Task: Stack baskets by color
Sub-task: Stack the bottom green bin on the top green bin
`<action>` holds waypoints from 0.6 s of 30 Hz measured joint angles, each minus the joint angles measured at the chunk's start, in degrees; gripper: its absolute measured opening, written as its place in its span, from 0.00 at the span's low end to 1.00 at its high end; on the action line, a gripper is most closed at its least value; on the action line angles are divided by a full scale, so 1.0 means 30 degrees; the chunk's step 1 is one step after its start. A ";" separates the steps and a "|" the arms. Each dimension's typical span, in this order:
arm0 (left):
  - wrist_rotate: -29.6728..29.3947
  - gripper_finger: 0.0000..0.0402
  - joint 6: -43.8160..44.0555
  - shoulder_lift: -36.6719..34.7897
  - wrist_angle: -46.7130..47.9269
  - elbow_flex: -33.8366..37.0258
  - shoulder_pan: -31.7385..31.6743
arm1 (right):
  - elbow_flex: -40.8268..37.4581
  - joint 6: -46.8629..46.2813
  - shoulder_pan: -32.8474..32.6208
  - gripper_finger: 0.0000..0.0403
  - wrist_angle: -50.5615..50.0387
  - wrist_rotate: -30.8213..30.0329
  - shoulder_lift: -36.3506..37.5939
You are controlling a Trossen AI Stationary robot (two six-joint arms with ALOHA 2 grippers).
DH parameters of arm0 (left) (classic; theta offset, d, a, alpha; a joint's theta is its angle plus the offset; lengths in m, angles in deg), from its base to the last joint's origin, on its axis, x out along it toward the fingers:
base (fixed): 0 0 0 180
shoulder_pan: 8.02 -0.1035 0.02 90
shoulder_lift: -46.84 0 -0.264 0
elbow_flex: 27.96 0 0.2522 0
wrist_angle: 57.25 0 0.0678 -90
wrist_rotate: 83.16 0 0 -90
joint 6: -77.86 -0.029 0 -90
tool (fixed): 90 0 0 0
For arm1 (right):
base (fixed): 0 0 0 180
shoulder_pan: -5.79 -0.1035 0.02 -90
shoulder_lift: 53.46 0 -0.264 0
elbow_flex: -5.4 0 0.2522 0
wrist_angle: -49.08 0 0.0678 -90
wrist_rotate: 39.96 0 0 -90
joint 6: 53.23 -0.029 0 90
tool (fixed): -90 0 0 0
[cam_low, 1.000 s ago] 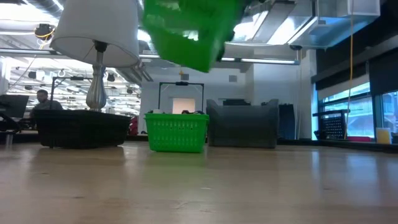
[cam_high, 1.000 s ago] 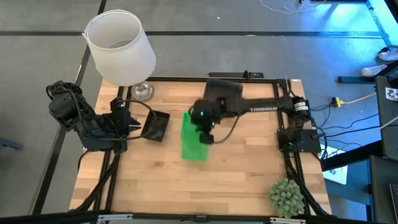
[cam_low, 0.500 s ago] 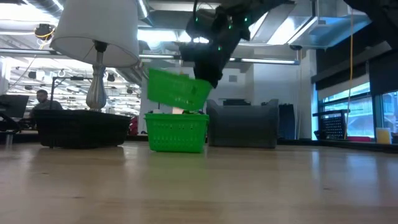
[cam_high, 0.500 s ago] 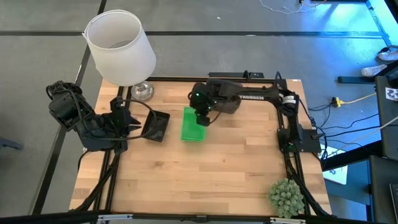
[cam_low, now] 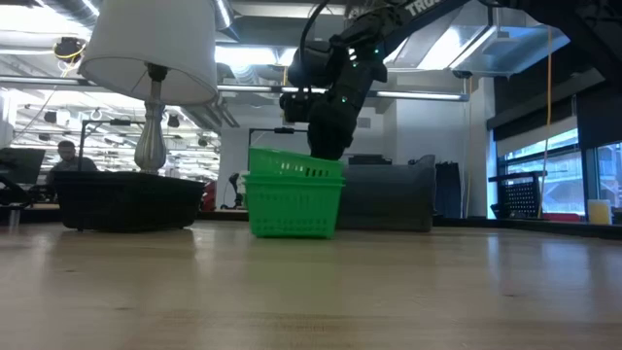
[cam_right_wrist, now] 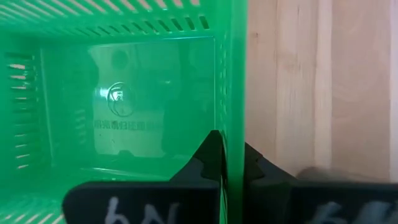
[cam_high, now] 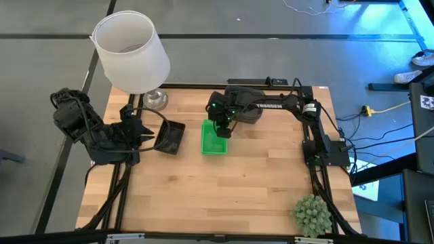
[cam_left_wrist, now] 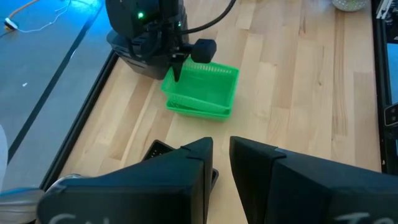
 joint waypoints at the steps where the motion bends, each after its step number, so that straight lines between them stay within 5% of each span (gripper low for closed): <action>1: 0.0003 0.12 0.0000 0.0003 0.0000 0.0000 0.0000 | 0.0000 0.0084 -0.0005 0.00 -0.0001 -0.0003 -0.0019; 18: 0.0003 0.12 0.0073 0.0001 0.0000 -0.0003 0.0006 | 0.0626 0.0499 -0.0041 0.15 0.0412 0.0507 0.0083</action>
